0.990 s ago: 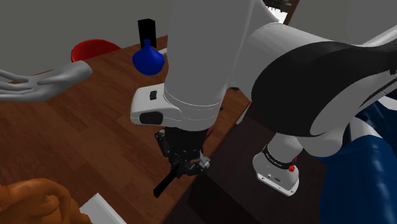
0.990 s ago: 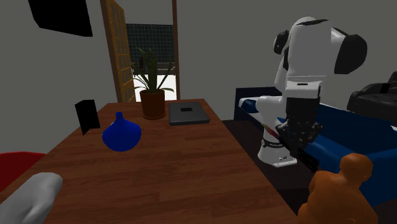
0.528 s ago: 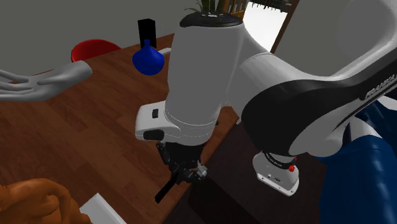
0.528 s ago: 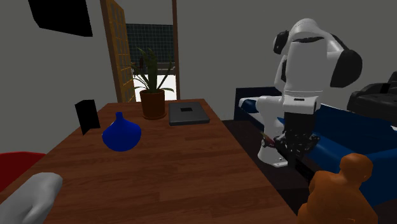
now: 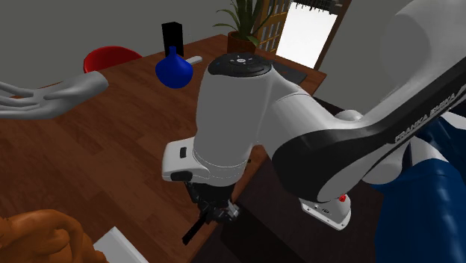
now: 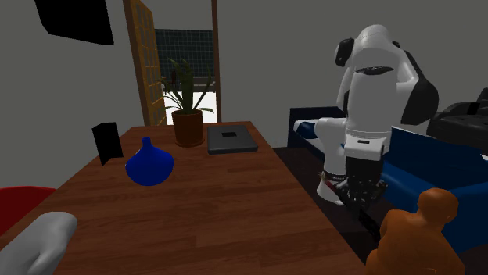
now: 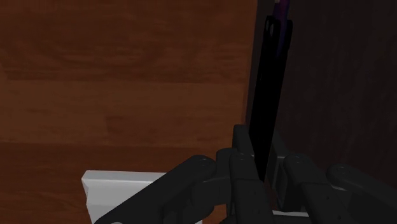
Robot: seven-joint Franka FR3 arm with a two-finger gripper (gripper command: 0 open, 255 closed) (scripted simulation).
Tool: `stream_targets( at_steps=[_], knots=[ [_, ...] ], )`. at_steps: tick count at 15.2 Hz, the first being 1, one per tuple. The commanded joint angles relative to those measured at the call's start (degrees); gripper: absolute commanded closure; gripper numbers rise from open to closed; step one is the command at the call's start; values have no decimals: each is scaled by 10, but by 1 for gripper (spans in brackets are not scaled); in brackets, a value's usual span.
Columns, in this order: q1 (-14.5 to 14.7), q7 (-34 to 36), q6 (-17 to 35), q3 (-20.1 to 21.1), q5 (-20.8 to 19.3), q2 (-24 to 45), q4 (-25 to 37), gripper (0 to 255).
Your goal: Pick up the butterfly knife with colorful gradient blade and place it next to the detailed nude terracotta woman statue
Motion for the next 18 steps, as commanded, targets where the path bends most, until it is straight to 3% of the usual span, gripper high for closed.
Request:
stream_targets(
  at_steps=[1, 18],
  knots=[
    [0, 0, 18, 2, 0, 7, -11, 255],
    [-2, 7, 146, 17, -14, 82, -66, 255]
  ],
)
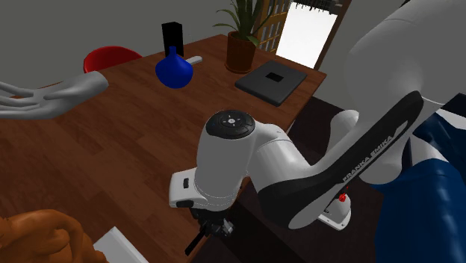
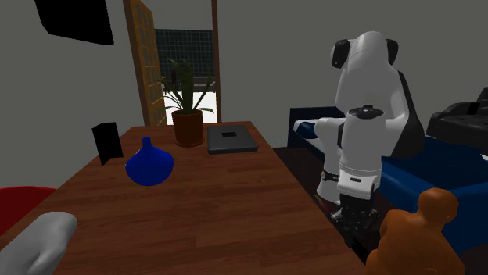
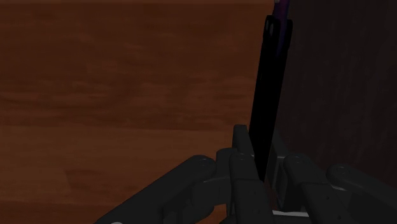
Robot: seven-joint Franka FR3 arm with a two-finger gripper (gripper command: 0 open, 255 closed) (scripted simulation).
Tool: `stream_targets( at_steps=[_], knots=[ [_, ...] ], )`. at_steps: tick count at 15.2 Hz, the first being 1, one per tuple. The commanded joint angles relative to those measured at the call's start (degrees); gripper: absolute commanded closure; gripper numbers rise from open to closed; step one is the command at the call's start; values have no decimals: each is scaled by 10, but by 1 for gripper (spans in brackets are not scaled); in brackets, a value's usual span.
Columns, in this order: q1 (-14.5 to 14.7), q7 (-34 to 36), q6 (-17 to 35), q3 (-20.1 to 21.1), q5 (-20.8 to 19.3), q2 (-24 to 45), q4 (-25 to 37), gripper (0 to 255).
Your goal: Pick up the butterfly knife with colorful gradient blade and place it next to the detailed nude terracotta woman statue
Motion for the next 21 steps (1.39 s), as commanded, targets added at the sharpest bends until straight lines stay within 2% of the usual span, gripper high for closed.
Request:
stream_targets(
  at_steps=[1, 5, 6, 11, 15, 21],
  knots=[
    [0, 0, 2, 0, 0, 1, -1, 255],
    [0, 0, 2, 0, 0, 1, -1, 255],
    [0, 0, 2, 0, 0, 1, -1, 0],
    [0, 0, 2, 0, 0, 1, -1, 0],
    [1, -14, -80, -12, 16, -59, 22, 0],
    [1, -14, -80, -12, 16, -59, 22, 0]
  ],
)
